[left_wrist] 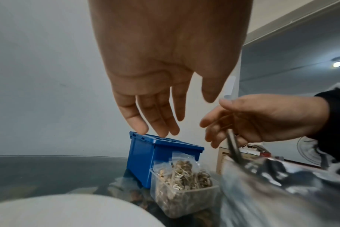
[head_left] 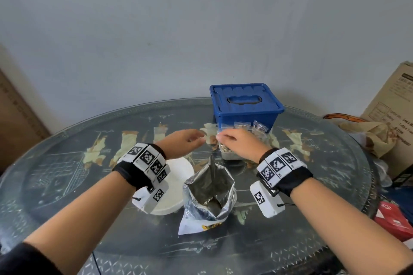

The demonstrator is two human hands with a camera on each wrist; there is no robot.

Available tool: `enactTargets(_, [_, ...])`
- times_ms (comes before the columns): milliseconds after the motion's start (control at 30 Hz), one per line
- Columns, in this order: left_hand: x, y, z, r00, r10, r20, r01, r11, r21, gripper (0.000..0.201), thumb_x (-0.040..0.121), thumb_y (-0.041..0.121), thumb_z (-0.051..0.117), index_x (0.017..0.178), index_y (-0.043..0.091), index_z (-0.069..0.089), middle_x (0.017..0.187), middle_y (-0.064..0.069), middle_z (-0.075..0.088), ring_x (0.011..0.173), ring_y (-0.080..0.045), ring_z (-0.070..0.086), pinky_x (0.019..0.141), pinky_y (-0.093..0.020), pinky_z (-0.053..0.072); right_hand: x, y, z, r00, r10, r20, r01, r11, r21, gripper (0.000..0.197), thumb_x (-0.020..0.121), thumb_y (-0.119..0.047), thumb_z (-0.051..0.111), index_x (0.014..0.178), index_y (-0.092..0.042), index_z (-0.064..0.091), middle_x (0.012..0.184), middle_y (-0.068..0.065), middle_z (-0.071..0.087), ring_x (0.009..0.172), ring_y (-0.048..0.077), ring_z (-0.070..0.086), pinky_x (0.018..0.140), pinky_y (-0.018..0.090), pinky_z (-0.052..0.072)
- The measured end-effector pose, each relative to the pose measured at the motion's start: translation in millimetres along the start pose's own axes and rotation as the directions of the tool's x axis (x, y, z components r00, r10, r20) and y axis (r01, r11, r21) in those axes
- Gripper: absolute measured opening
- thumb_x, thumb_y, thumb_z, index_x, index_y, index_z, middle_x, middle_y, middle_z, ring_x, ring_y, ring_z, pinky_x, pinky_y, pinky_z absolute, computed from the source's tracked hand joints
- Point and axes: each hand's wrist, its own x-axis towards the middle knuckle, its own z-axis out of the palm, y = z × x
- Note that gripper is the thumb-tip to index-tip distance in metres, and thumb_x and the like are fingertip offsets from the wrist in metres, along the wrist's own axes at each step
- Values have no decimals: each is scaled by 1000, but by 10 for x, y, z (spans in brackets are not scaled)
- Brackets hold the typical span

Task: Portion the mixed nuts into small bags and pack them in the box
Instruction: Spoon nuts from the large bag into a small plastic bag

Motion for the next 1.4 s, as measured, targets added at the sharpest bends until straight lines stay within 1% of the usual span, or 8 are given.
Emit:
enactTargets(133, [-483, -66, 161, 995, 9, 99, 5, 991, -132, 104, 58, 87, 47, 139, 22, 35, 126, 8, 52, 113, -8, 51, 94, -21, 39, -107, -82, 192, 991, -41, 131, 49, 997, -63, 41, 91, -42, 53, 123, -17, 59, 118, -1, 62, 104, 11, 56, 86, 21, 42])
enactTargets(233, [-728, -103, 344, 981, 26, 194, 26, 965, -261, 142, 27, 92, 55, 146, 25, 13, 131, 16, 32, 124, -3, 33, 100, -19, 27, -176, -78, 302, 993, -64, 96, 72, 994, -81, 31, 89, -33, 60, 116, -17, 64, 106, -1, 64, 95, 9, 55, 80, 19, 38])
enactTargets(433, [-885, 15, 786, 995, 47, 83, -8, 907, -421, 107, 64, 25, 85, 140, 28, 10, 129, 20, 27, 120, 2, 32, 93, -1, 24, -255, -78, 377, 996, -81, -22, 79, 994, -72, 14, 90, -22, 59, 94, -12, 68, 90, 7, 68, 86, 19, 61, 81, 32, 48])
enactTargets(733, [-1124, -83, 835, 992, -97, -79, 50, 888, -457, 89, 55, 41, 85, 127, 22, 37, 111, 18, 51, 94, 4, 52, 75, -2, 37, -440, -530, 57, 929, -334, -160, 344, 938, 36, 8, 91, -13, 57, 93, -9, 64, 73, -14, 58, 68, -2, 57, 69, 9, 45])
enactTargets(933, [-1350, -162, 824, 992, -117, -55, 72, 856, -512, 77, 65, 22, 84, 120, 30, 31, 110, 24, 47, 92, 12, 52, 75, -4, 40, -314, -912, -178, 844, -341, -413, 464, 851, 246, 6, 93, -7, 53, 93, -3, 57, 74, -1, 62, 65, 4, 64, 59, 19, 54])
enactTargets(1067, [-1472, -206, 804, 989, -134, -58, 85, 851, -519, 77, 66, 19, 83, 118, 31, 28, 106, 27, 44, 85, 22, 49, 74, -3, 41, -7, -755, -58, 868, -69, -492, 325, 828, 457, 7, 94, -8, 51, 94, -2, 54, 82, 11, 65, 65, 13, 67, 62, 25, 57])
enactTargets(1233, [-1534, -287, 808, 988, -144, -59, 91, 844, -529, 81, 63, 23, 85, 125, 28, 33, 110, 25, 48, 92, 23, 49, 77, -3, 40, 223, -374, 378, 976, 148, -158, -40, 840, 542, 11, 94, -7, 51, 83, -9, 52, 99, 24, 65, 74, 20, 69, 65, 30, 59])
enactTargets(1400, [-1517, -314, 824, 989, -134, -64, 76, 826, -559, 81, 63, 19, 85, 125, 29, 33, 111, 24, 49, 95, 25, 48, 77, -2, 39, 209, -193, 657, 965, 238, 111, -261, 831, 491, 13, 95, -2, 46, 84, -3, 53, 110, 32, 60, 94, 34, 65, 62, 27, 57])
